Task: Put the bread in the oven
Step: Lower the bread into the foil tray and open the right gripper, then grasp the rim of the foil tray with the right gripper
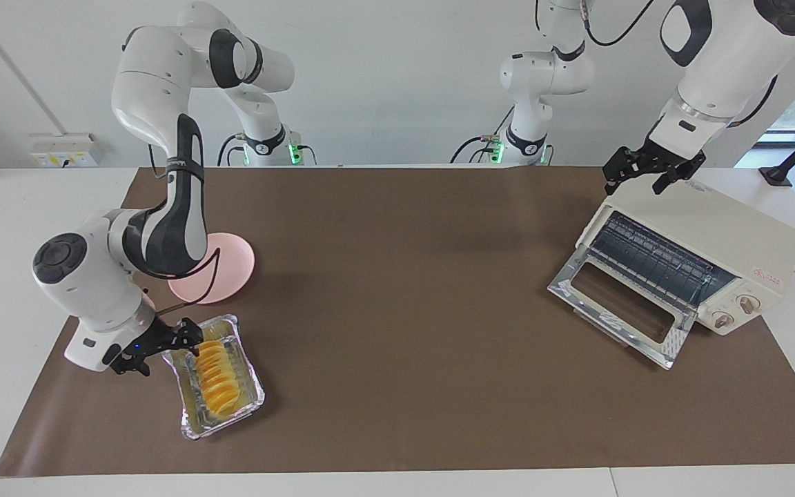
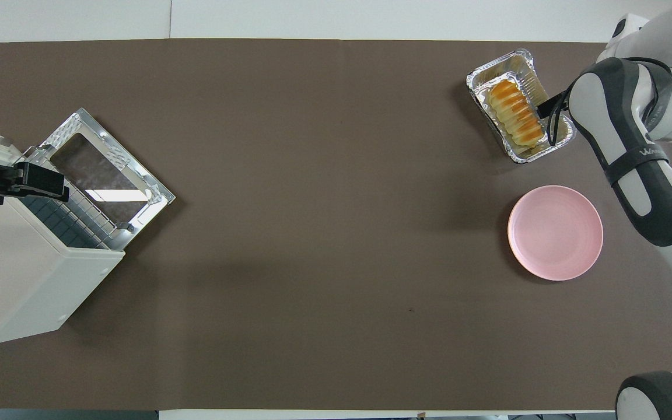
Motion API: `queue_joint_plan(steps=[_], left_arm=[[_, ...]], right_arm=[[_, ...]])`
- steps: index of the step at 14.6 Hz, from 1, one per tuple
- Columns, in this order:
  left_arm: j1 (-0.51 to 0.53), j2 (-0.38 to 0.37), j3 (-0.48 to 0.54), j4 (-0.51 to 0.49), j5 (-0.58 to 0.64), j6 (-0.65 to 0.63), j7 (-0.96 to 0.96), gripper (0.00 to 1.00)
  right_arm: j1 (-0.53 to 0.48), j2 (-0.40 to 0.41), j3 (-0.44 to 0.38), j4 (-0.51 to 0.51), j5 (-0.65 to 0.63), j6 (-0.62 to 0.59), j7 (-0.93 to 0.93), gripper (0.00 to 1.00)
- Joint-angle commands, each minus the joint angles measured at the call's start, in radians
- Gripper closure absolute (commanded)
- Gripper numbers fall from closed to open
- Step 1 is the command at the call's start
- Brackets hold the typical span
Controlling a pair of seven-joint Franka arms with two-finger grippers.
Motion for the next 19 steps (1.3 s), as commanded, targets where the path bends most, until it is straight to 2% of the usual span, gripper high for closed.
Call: queue_joint_plan(steps=[1,2,5,6,9,13,17,19], left_arm=[[-0.001,-0.004,0.003,0.003,0.006,-0.004,-0.006,0.0],[-0.001,-0.004,0.003,0.003,0.006,-0.004,-0.006,0.0],[-0.001,-0.004,0.003,0.003,0.006,-0.004,-0.006,0.0],[-0.001,-0.004,0.003,0.003,0.006,-0.004,-0.006,0.0],[-0.001,-0.004,0.003,0.003,0.006,0.0,-0.006,0.0],[0.0,-0.004,0.008,0.001,0.006,0.007,-0.015,0.0],[0.0,-0.005,0.008,-0.002,0.008,-0.001,-0.01,0.0],[0.0,-0.008,0.008,-0.003,0.008,0.0,-0.017,0.0]], right_arm=[[-0.013,0.054,0.02,0.064,0.017,-0.017,-0.053,0.0],[-0.03,0.067,0.038,0.068,0.017,-0.015,-0.081,0.0],[-0.078,0.139,0.08,0.195,0.015,-0.092,-0.138,0.0],[-0.078,0.148,0.08,0.208,0.015,-0.098,-0.144,0.0],[-0.078,0.153,0.08,0.202,0.015,-0.089,-0.153,0.0],[-0.076,0.157,0.078,0.191,0.015,-0.081,-0.156,0.05],[-0.076,0.159,0.078,0.189,0.015,-0.084,-0.163,0.18],[-0.078,0.159,0.08,0.189,0.014,-0.084,-0.164,0.31]])
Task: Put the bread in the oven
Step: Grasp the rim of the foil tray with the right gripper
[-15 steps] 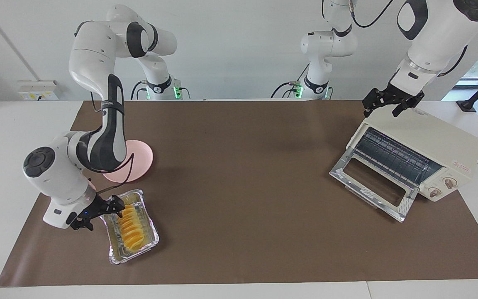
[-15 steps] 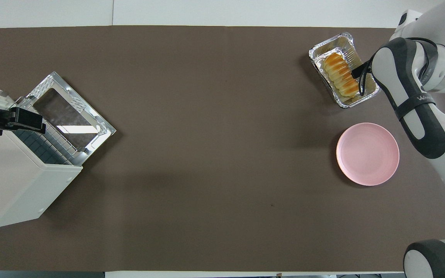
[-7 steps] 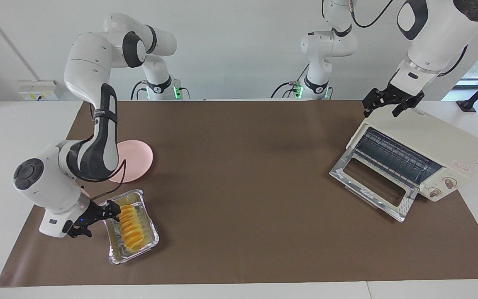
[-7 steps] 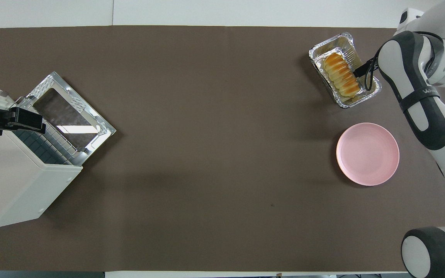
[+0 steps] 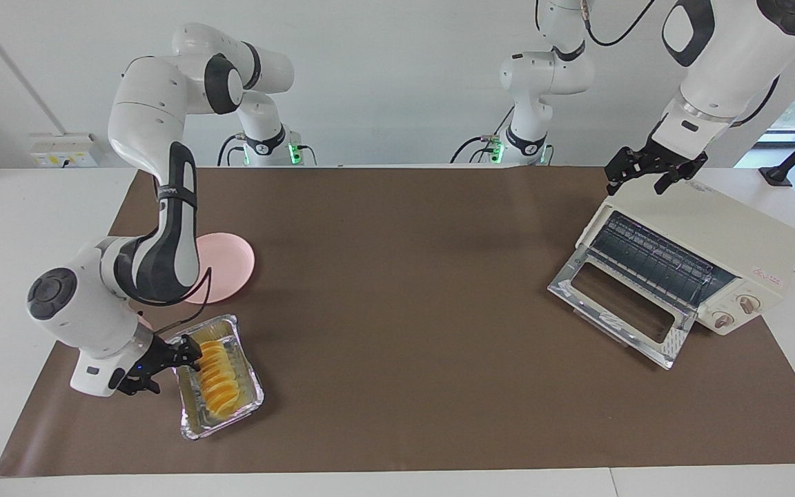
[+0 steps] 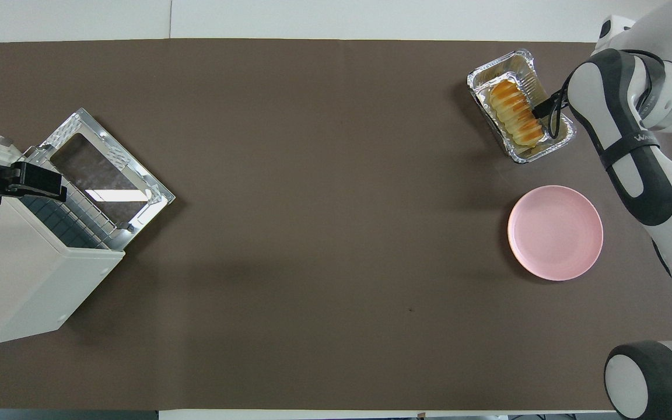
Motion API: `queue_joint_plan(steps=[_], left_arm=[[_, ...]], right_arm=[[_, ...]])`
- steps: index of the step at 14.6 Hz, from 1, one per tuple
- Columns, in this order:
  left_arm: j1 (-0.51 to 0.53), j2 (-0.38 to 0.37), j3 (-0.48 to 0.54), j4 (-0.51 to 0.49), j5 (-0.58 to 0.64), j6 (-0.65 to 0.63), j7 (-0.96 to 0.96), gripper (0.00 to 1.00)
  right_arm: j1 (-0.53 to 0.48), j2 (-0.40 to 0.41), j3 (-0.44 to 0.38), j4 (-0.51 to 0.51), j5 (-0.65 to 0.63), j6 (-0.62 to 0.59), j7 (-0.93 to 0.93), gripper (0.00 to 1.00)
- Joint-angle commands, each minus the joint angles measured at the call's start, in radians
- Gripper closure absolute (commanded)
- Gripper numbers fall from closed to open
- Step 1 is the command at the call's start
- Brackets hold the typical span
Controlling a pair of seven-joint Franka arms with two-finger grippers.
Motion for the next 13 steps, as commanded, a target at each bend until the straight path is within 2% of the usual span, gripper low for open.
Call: queue_joint_plan(steps=[1,2,6,7,9,10,13], left_arm=[[0.0,-0.008,0.002,-0.003,0.008,-0.001,-0.017,0.0],[-0.002,-0.008,0.002,-0.003,0.008,-0.001,-0.025,0.0],[0.0,-0.008,0.002,-0.003,0.008,0.002,-0.04,0.0],[-0.002,-0.008,0.002,-0.003,0.008,0.008,-0.059,0.0],[-0.006,-0.007,0.002,-0.003,0.008,0.009,-0.102,0.0],[-0.005,-0.007,0.002,-0.003,0.008,0.011,-0.102,0.0],[0.001,-0.008,0.004,-0.003,0.008,0.011,-0.099,0.0]], right_arm=[[-0.013,0.02,0.015,0.032,0.009,-0.019,-0.044,0.37],[-0.013,0.02,0.013,0.032,0.009,-0.017,-0.047,0.47],[-0.013,0.02,0.013,0.031,0.009,-0.013,-0.049,0.52],[-0.013,0.02,0.013,0.029,0.011,-0.008,-0.049,0.6],[-0.012,0.017,0.013,0.029,0.016,-0.011,-0.046,0.97],[-0.012,0.014,0.013,0.029,0.016,-0.011,-0.046,1.0],[0.013,-0.008,0.012,0.02,0.0,0.006,-0.032,1.0]])
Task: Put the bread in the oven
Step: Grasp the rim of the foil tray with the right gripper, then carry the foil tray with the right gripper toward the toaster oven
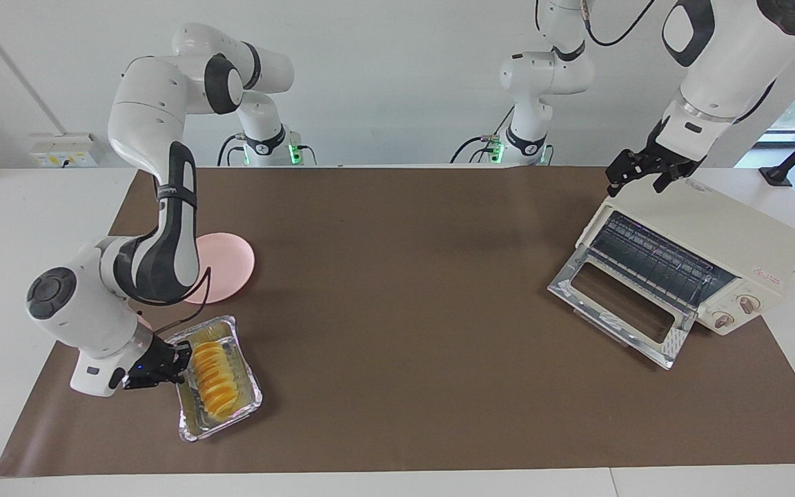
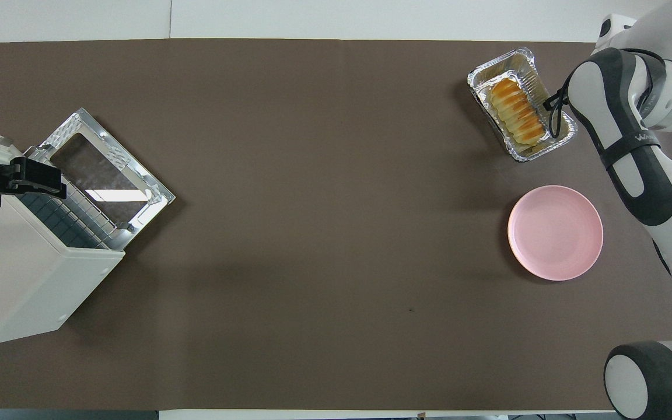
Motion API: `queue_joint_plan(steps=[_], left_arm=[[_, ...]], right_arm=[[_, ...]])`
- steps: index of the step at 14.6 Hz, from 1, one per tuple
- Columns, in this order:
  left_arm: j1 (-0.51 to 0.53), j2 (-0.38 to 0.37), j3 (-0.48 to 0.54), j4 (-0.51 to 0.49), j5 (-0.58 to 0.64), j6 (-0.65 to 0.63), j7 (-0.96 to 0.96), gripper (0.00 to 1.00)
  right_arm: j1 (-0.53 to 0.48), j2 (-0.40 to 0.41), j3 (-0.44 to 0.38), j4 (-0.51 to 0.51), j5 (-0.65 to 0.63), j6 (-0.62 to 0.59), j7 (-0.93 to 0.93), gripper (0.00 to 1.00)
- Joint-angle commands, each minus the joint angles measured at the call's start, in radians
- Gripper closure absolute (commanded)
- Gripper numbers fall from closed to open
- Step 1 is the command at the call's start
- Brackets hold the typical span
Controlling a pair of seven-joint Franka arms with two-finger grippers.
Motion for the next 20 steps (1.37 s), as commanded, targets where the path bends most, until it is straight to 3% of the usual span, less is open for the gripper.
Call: queue_joint_plan(steps=[1,5,13,17,20], left_arm=[[0.0,-0.007,0.003,-0.003,0.008,0.015,-0.021,0.0],[0.0,-0.008,0.001,-0.003,0.008,0.014,-0.024,0.0],[-0.002,-0.008,0.003,-0.013,0.008,0.015,-0.028,0.0],[-0.002,-0.008,0.003,-0.013,0.008,0.017,-0.031,0.0],[-0.002,-0.008,0.003,-0.013,0.008,0.017,-0.031,0.0]], right_arm=[[0.026,-0.029,0.01,-0.017,-0.001,0.013,-0.003,1.0],[0.09,-0.098,0.012,-0.031,0.011,-0.045,0.103,1.0],[0.393,-0.137,0.01,-0.019,0.004,-0.068,0.535,1.0],[0.532,-0.106,-0.001,-0.004,-0.005,-0.003,0.743,1.0],[0.641,-0.016,-0.056,0.108,-0.007,0.007,0.835,1.0]])
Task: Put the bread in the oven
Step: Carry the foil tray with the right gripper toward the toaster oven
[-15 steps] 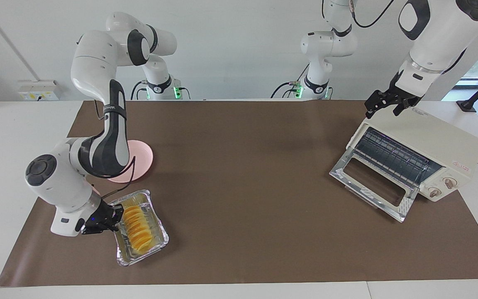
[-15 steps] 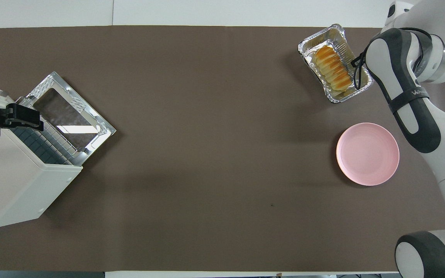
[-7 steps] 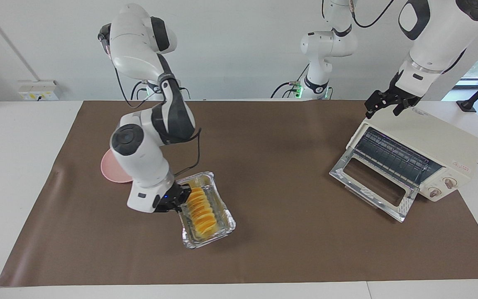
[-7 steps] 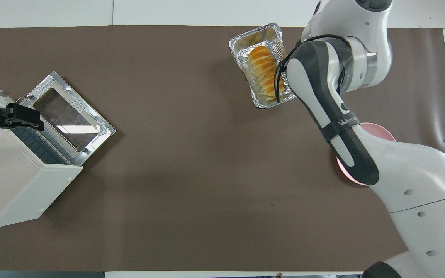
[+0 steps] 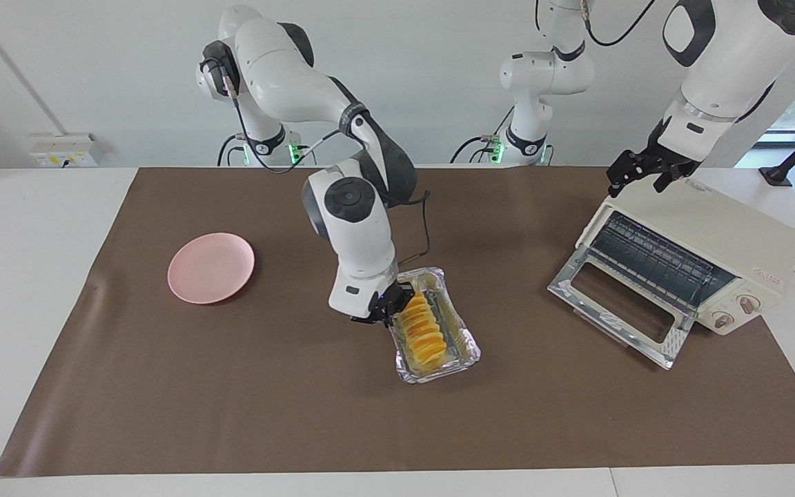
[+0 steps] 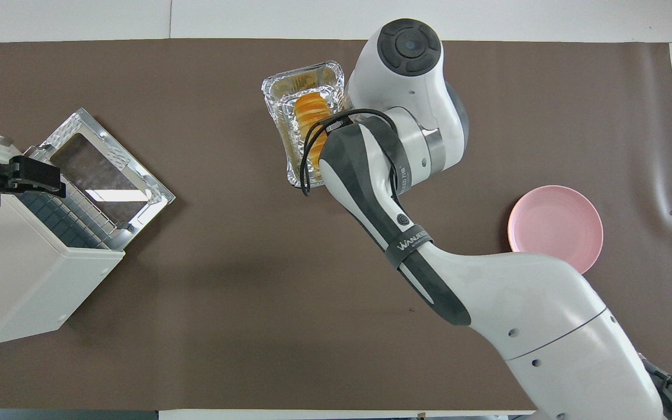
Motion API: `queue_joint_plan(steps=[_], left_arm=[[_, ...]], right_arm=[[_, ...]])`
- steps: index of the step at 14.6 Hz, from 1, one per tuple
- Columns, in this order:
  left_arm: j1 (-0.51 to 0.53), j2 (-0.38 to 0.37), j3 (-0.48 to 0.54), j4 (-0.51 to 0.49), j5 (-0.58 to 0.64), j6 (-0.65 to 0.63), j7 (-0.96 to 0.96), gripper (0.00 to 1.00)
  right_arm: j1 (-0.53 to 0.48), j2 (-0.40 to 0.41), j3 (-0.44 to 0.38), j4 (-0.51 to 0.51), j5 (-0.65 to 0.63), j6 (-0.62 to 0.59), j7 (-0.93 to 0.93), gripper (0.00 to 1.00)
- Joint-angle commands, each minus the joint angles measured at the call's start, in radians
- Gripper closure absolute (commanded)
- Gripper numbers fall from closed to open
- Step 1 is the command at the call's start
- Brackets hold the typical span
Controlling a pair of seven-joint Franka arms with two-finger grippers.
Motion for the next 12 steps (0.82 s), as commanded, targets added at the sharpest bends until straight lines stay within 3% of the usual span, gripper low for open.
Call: queue_joint_plan(steps=[1,7,10,12], left_arm=[[-0.002,-0.01,0.002,-0.012,0.008,0.014,-0.014,0.0],[-0.002,-0.008,0.002,-0.012,0.009,0.016,-0.014,0.0],[-0.001,-0.008,0.002,-0.012,0.009,0.02,-0.014,0.0],[-0.001,-0.008,0.002,-0.012,0.009,0.02,-0.016,0.0]], right_arm=[[0.068,0.078,-0.052,0.112,-0.006,0.005,0.054,1.0],[0.176,0.142,-0.052,0.167,-0.006,0.043,0.161,1.0],[0.202,0.214,-0.051,0.276,-0.006,0.043,0.189,1.0],[0.211,0.22,-0.052,0.279,-0.006,0.046,0.192,1.0]])
